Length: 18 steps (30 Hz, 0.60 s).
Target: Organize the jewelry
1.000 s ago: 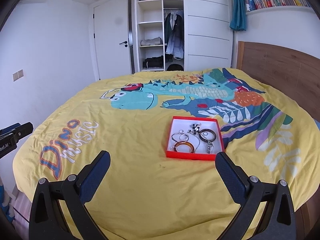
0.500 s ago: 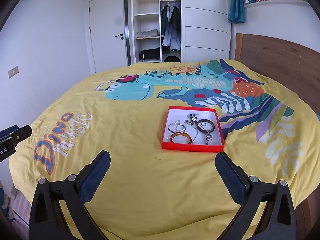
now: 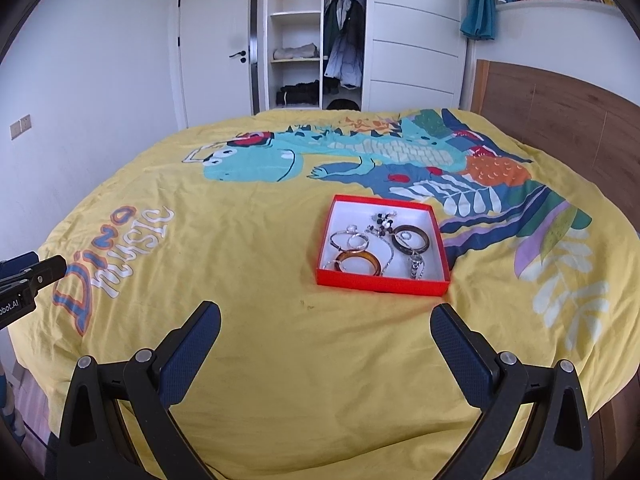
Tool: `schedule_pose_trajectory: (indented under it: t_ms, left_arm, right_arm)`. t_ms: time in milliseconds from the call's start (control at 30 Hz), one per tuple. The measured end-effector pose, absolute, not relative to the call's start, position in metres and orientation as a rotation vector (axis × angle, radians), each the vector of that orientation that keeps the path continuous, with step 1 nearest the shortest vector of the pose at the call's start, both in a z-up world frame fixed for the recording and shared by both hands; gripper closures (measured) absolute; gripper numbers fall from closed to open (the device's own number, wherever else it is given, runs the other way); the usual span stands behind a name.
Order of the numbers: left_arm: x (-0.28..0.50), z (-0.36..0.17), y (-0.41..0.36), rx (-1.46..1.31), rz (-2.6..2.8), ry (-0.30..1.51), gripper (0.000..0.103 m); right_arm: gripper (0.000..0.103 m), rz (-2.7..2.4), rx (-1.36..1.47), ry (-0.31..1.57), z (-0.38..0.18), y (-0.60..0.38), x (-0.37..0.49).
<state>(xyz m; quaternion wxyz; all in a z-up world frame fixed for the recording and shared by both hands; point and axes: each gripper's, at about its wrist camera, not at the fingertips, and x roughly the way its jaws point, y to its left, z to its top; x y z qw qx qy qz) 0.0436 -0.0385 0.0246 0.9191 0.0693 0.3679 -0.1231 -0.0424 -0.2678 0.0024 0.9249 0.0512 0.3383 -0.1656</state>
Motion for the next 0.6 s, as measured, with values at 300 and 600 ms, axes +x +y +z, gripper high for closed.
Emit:
schedule_pose_trajectory:
  t_ms: [300, 600]
  left_arm:
    - [0.056, 0.007, -0.043, 0.155, -0.262, 0.799, 0.044]
    - [0.062, -0.005, -0.047, 0.160, -0.273, 0.824, 0.044]
  right_arm:
    - [0.000, -0.347, 0.115, 0.741, -0.015, -0.276, -0.032]
    - [0.000, -0.345, 0.111, 0.775, -0.026, -0.276, -0.023]
